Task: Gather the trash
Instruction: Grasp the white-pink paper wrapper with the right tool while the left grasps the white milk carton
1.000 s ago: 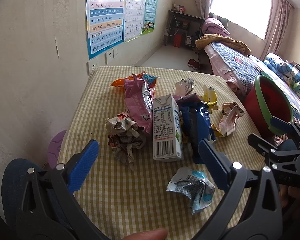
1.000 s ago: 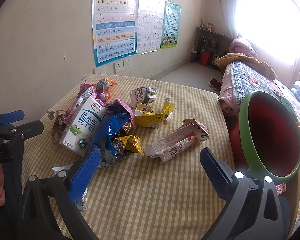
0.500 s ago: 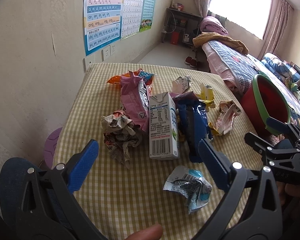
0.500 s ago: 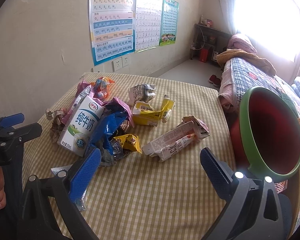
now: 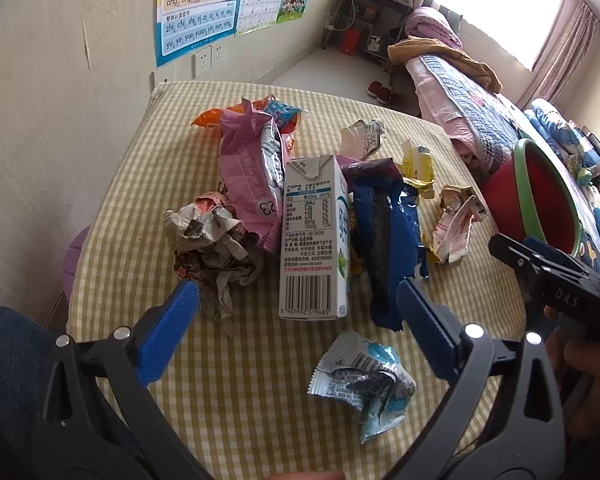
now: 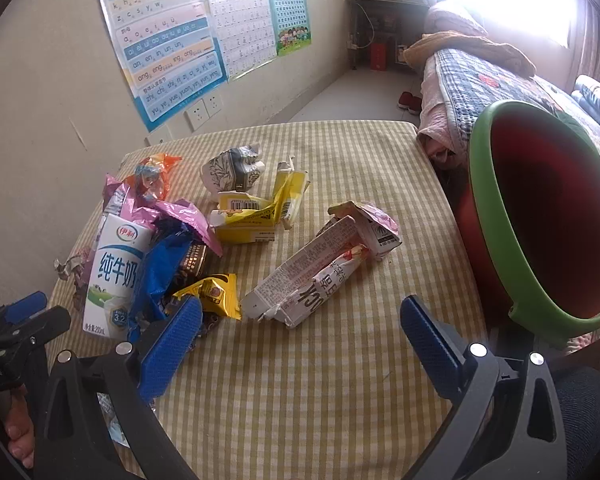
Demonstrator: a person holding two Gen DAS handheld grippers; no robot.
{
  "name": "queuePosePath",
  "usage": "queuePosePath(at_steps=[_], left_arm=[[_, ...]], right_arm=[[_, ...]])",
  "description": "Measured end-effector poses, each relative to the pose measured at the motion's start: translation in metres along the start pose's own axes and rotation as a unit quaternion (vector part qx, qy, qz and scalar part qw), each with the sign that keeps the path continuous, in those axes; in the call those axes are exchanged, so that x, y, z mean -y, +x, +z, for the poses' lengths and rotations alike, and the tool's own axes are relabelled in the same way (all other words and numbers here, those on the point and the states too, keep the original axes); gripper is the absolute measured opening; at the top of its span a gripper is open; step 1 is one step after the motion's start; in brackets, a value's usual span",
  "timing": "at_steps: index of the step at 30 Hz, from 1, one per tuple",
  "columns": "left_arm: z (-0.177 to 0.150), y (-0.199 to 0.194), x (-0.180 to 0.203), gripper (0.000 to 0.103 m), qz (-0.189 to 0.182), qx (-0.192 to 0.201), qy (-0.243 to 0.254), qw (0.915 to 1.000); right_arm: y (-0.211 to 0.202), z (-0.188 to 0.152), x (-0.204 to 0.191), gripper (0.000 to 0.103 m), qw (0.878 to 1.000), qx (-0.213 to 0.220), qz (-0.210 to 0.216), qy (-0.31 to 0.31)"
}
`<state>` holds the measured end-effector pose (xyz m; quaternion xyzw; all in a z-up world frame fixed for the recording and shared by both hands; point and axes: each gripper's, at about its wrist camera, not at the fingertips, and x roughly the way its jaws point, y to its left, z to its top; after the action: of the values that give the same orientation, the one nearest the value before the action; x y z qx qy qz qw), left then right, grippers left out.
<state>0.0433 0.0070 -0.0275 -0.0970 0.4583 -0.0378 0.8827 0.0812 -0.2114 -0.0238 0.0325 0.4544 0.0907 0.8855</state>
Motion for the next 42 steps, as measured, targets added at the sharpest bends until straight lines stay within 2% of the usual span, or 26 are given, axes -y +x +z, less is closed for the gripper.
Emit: queuePosePath(at_steps=[6,13,19,22,25,26,30,36,42], left_arm=[[0.006,0.016,-0.001,0.088,-0.009,-0.026,-0.01,0.9996],[0.007,0.034,-0.009,0.079,-0.025,-0.054,-0.029,0.9978],[0.006,0.046,-0.012,0.065,-0.042,-0.076,-0.043,0.9953],[0.006,0.053,-0.014,0.057,-0.055,-0.087,-0.051,0.9934],[0.003,0.057,-0.014,0.047,-0.071,-0.095,-0.057,0.9913],[0.003,0.056,-0.013,0.042,-0.075,-0.093,-0.056,0.9912],[0.003,0.051,-0.012,0.04,-0.077,-0.087,-0.054,0.9918],[0.0,0.037,-0.011,0.039,-0.078,-0.073,-0.048,0.9931],[-0.004,0.018,-0.007,0.038,-0.075,-0.058,-0.037,0.9948]], right_arm=[[0.029,0.011,0.015,0.096,0.998,-0.038,0.004,0.057],[0.051,0.017,0.018,0.096,0.996,-0.058,0.002,0.074],[0.064,0.021,0.017,0.095,0.994,-0.068,0.004,0.086],[0.068,0.019,0.014,0.086,0.994,-0.073,0.009,0.083],[0.072,0.016,0.015,0.072,0.993,-0.082,0.01,0.085],[0.074,0.015,0.016,0.062,0.992,-0.085,0.013,0.088],[0.071,0.013,0.021,0.048,0.991,-0.086,0.027,0.094],[0.061,0.01,0.024,0.037,0.991,-0.083,0.039,0.096],[0.048,0.006,0.022,0.035,0.991,-0.077,0.052,0.093]])
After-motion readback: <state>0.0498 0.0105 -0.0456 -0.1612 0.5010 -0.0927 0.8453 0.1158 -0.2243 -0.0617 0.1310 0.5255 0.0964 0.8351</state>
